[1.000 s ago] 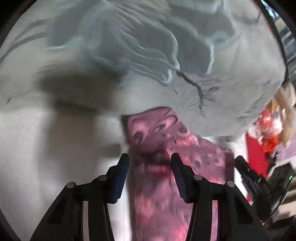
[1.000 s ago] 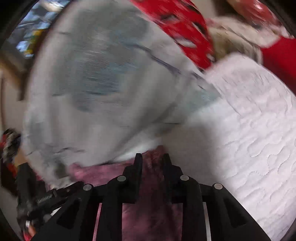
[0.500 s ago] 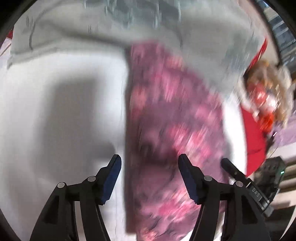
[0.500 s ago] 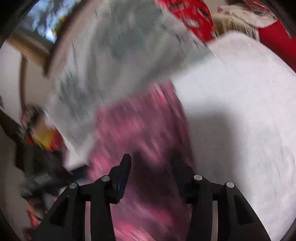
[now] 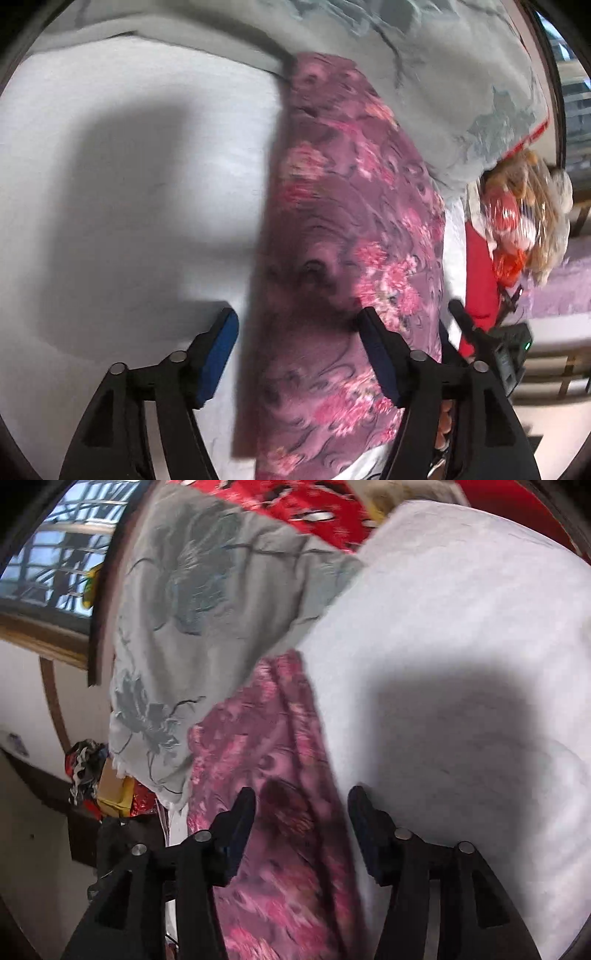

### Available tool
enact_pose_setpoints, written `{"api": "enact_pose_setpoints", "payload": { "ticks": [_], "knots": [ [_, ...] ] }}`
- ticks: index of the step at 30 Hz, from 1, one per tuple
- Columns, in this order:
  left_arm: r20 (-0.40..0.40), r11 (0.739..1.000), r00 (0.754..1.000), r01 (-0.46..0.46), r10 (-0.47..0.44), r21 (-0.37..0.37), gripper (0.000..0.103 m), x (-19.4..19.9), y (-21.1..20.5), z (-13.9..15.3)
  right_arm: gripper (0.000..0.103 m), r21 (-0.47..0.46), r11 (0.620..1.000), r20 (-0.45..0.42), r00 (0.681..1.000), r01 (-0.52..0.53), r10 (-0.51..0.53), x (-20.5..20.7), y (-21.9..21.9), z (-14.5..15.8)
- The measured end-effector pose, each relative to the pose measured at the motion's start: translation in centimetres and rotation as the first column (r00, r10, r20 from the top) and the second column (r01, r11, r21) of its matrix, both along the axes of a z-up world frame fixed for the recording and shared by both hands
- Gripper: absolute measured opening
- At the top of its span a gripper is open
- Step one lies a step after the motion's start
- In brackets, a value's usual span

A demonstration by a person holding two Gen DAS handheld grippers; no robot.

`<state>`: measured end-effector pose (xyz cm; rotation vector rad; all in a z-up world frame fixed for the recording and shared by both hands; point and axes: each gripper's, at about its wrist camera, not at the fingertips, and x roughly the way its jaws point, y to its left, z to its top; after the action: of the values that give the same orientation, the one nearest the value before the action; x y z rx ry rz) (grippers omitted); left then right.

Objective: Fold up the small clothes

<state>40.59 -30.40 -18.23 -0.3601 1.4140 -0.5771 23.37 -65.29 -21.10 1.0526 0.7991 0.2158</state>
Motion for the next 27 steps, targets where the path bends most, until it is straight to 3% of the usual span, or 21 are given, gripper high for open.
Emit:
{"api": "enact_pose_setpoints", "payload": {
  "ticks": [4,6,7,8,9,12,15,21,27],
  "knots": [
    [0.021,1.000,0.999,0.028,-0.028,0.010,0.077,0.5,-2.4,-0.4,0.076,-0.064,0.991,-0.005,0.993,-0.115,0.115,3.0,2.5,1.6],
    [0.015,1.000,1.000,0.014,-0.014,0.018,0.075,0.9,-2.8,-0.5,0.076,-0.131,0.981,-0.031,0.990,-0.143,0.140,3.9,3.6,2.1],
    [0.015,1.000,1.000,0.004,-0.005,0.021,0.069,1.0,-2.9,-0.5,0.076,-0.145,0.979,-0.032,0.989,-0.145,0.142,3.6,3.7,2.4],
    [0.017,1.000,1.000,-0.004,0.003,0.029,0.064,1.1,-3.6,-0.7,0.065,-0.158,0.978,-0.033,0.990,-0.140,0.136,3.5,3.8,2.5],
    [0.020,0.999,1.000,-0.010,0.010,0.040,0.053,1.1,-3.5,-0.7,0.046,-0.166,0.977,-0.039,0.991,-0.136,0.132,3.7,4.0,2.6],
    [0.022,0.999,0.999,-0.026,0.025,0.030,0.033,0.5,-2.5,-0.1,0.031,-0.150,0.981,-0.001,0.992,-0.124,0.125,2.5,3.7,2.6],
    [0.067,0.999,0.998,-0.019,0.017,0.032,0.026,-0.8,-1.7,1.2,0.030,-0.186,0.975,0.051,0.989,-0.125,0.137,2.1,4.5,3.9],
    [0.133,0.998,0.991,-0.004,-0.003,0.056,0.025,-4.7,0.8,4.6,0.029,-0.234,0.962,0.080,0.984,-0.139,0.161,0.1,6.3,6.8],
    [0.177,0.998,0.984,-0.012,0.000,0.070,0.025,-10.1,5.3,7.4,0.029,-0.191,0.966,0.091,0.976,-0.177,0.197,-3.6,9.0,7.7]
  ]
}}
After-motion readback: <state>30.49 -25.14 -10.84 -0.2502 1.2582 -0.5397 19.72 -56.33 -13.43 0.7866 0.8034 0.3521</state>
